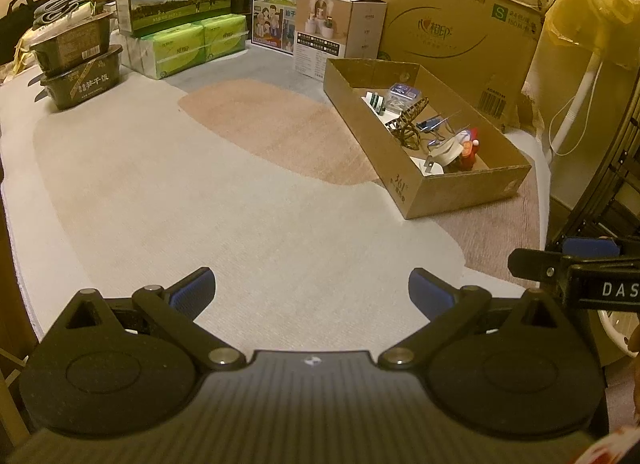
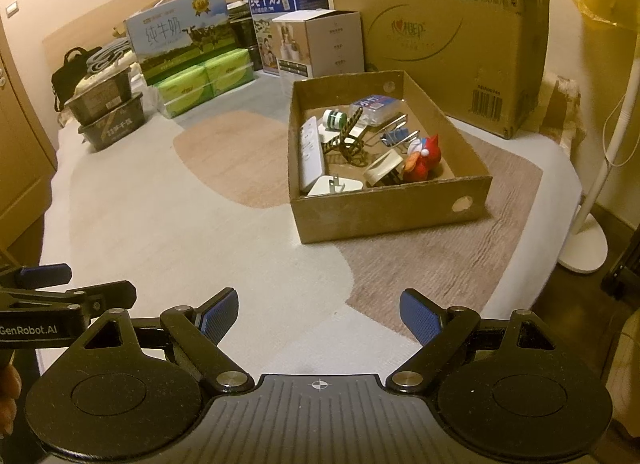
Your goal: Organize rigid objects
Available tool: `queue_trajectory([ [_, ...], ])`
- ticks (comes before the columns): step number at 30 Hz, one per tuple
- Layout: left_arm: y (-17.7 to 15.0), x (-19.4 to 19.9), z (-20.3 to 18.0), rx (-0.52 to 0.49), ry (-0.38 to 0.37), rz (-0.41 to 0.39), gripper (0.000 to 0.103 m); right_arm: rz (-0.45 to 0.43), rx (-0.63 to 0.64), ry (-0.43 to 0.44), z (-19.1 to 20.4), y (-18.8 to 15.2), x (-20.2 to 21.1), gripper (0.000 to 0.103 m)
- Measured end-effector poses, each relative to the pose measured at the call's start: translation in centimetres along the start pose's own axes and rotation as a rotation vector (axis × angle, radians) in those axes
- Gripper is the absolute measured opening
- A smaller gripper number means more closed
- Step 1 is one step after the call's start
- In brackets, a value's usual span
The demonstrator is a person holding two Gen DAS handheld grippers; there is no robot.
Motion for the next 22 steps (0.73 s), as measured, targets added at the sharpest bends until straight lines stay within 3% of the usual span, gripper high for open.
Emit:
queue_trajectory([
  [22, -0.13, -0.16, -0.27, 0.004, -0.018, -0.01, 0.103, -0.003, -0.009, 0.001, 0.03, -0.08, -0.03, 0.087],
])
Point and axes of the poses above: each gripper's, at about its wrist camera, not at the fingertips, and x roughly against the way its jaws point, z to its left, y to its top, the point moved 1 cm from there along -x, roughly the way its jaws point, and after that the axes turned 14 degrees about y, right-handed, at the moved point
